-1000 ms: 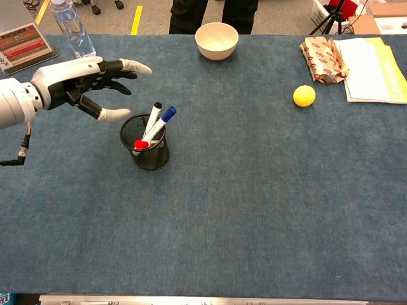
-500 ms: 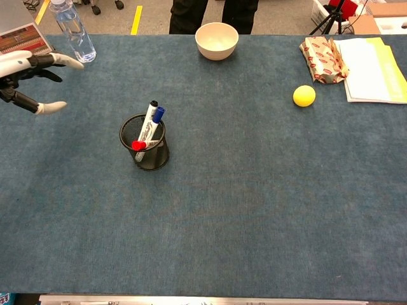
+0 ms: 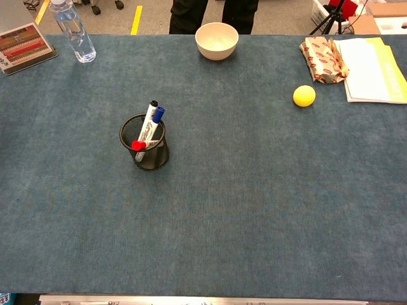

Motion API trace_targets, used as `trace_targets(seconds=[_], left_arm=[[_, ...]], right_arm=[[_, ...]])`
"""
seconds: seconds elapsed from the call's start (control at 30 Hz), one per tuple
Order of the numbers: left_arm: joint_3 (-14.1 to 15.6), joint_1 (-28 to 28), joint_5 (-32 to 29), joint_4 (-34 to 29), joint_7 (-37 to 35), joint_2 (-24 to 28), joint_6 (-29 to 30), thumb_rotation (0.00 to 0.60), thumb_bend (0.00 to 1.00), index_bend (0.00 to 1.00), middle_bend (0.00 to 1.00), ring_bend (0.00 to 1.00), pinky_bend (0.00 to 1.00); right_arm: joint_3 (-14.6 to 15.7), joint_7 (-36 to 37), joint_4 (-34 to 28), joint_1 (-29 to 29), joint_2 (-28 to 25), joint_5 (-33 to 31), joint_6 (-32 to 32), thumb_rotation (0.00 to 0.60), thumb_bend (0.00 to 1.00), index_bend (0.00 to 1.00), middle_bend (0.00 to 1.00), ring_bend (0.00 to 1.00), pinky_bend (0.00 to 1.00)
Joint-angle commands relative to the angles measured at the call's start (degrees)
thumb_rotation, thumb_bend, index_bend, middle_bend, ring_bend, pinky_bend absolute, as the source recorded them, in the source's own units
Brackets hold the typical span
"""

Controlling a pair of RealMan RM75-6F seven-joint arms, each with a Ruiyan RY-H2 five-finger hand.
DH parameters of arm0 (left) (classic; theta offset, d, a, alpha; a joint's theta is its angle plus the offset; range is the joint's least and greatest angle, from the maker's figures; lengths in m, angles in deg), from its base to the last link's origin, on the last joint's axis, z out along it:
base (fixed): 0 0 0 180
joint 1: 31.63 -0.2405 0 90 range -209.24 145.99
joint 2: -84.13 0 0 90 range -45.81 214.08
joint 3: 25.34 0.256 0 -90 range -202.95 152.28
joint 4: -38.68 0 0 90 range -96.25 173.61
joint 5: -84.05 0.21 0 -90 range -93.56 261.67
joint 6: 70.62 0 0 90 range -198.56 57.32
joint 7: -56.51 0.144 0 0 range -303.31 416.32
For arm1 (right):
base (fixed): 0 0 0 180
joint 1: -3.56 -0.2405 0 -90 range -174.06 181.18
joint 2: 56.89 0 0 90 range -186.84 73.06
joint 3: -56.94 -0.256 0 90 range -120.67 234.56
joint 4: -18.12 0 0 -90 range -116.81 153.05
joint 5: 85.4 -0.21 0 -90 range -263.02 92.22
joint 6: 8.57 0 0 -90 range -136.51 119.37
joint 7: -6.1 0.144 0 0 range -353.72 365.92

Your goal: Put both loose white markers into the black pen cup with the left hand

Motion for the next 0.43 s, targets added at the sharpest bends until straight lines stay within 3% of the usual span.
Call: trace_targets(seconds=[0.03,0.43], left_arm=[[0.4,-3.4,0.1,0.8,0.9,-0.5,3.4,0.600,0.32,0.23,0.12,0.02,0.15],[0.6,-9.6,0.5,-2.1,1.4,0.8,8.8,0.600,0.32,0.23,0.12,0.02,0.15]], right_arm=[[0.0,-0.1,-0.1,0.0,-0.1,-0.2,0.0,0.600,0.13,0.21,0.31,0.16,0.32],[0.0,0.0,-0.4,0.1,0.2,0.2,-0.9,0.600,0.13,0.21,0.31,0.16,0.32]])
